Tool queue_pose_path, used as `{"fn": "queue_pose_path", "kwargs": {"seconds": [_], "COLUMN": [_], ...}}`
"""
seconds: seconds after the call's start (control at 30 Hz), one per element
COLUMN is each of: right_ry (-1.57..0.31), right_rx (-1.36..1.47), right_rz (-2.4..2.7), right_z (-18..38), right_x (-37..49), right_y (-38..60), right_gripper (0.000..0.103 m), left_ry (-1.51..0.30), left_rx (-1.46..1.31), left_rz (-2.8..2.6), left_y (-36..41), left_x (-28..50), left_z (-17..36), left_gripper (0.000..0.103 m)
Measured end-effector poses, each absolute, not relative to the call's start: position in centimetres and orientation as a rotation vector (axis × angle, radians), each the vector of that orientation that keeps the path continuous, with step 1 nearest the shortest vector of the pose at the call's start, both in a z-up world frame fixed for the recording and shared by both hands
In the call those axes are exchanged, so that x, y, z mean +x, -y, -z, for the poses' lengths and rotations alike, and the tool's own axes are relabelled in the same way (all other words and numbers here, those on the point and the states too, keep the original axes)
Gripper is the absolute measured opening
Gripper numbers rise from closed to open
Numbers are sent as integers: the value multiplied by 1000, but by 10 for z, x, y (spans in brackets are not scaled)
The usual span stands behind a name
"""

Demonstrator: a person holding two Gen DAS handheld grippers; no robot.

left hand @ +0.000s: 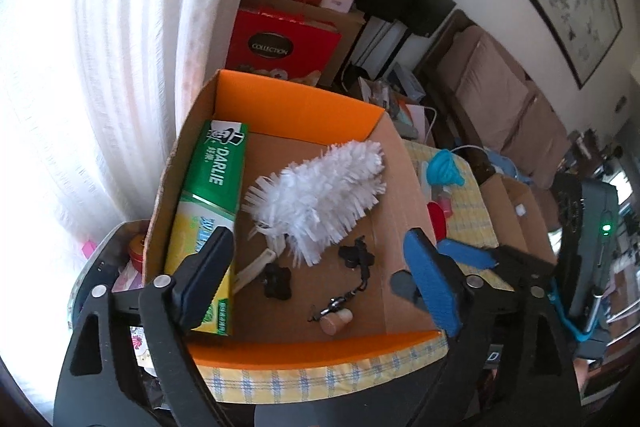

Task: Organize objects
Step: 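Open both tools and withdraw them from the orange box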

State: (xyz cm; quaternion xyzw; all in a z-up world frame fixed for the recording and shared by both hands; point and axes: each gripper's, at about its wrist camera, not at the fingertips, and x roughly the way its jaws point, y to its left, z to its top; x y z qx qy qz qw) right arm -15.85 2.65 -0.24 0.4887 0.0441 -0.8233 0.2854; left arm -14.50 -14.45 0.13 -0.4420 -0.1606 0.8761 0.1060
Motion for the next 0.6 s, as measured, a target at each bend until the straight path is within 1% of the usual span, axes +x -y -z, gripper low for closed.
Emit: {"fn": "queue_pose_path", "kwargs": {"seconds": [0.07,0.23,0.27,0.3,0.6], "right_ry": [-157,-192,-197,-200,-185], "right_rx": [1290,1277,1273,1271,1283], "right_rz": [2233,2308,2328,2339,2420], "right_z": [7,0,-1,-2,-7], "right_x": [-161,-153,-152,-151,-157], "right_y": [-31,-60,-68,-73,-131], "right_gripper": [87,96,98,99,102], "left_ry": [451,410,405,399,351], "left_rx": [-1292,-1285,-1286,-1286,-1276], "left_rz": [-2590,-2578,-2573,-2569,-2530], "left_y": [137,113,109,103,60], "left_x": [-141,-134,-133,-133,-127], "left_z": [-2,-3,-3,-2,3], "left_gripper": [96,96,98,103,103]}}
